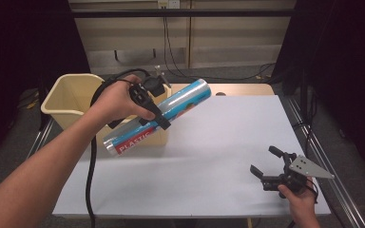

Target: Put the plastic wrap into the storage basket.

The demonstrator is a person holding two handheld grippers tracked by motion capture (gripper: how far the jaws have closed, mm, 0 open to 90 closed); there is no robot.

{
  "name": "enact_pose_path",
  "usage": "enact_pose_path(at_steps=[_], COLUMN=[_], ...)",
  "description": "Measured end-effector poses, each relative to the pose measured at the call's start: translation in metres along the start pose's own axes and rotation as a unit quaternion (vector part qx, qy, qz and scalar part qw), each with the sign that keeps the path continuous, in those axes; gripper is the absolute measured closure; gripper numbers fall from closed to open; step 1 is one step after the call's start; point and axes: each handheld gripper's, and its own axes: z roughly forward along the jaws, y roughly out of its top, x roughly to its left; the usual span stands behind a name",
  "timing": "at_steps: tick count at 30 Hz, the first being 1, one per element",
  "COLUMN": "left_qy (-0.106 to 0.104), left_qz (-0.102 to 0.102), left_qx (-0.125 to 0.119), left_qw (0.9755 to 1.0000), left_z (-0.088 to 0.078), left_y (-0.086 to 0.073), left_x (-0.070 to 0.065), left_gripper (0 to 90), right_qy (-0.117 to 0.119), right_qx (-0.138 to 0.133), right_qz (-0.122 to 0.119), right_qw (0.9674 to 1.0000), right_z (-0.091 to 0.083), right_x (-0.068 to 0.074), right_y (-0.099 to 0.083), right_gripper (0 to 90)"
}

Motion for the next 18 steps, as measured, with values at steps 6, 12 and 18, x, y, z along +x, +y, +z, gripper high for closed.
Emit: enact_pose_path(at_steps=[6, 12, 18], left_qy=[0.005, 0.016, 0.026], left_qz=[0.005, 0.017, 0.03], left_qx=[-0.005, -0.003, 0.005], left_qw=[1.0, 0.9997, 0.9992], left_z=[-0.003, 0.0, 0.001], left_y=[0.004, 0.006, 0.005], left_x=[0.014, 0.027, 0.036], left_gripper=[32.3, 32.3, 32.3], right_qy=[-0.003, -0.004, -0.002], right_qx=[0.0, 0.002, 0.003], right_qz=[0.005, 0.006, 0.002], right_qw=[1.0, 1.0, 1.0], right_z=[0.0, 0.002, 0.002], right_x=[-0.001, -0.001, 0.0], right_y=[-0.001, -0.001, -0.001], right_gripper=[1.0, 0.2, 0.2])
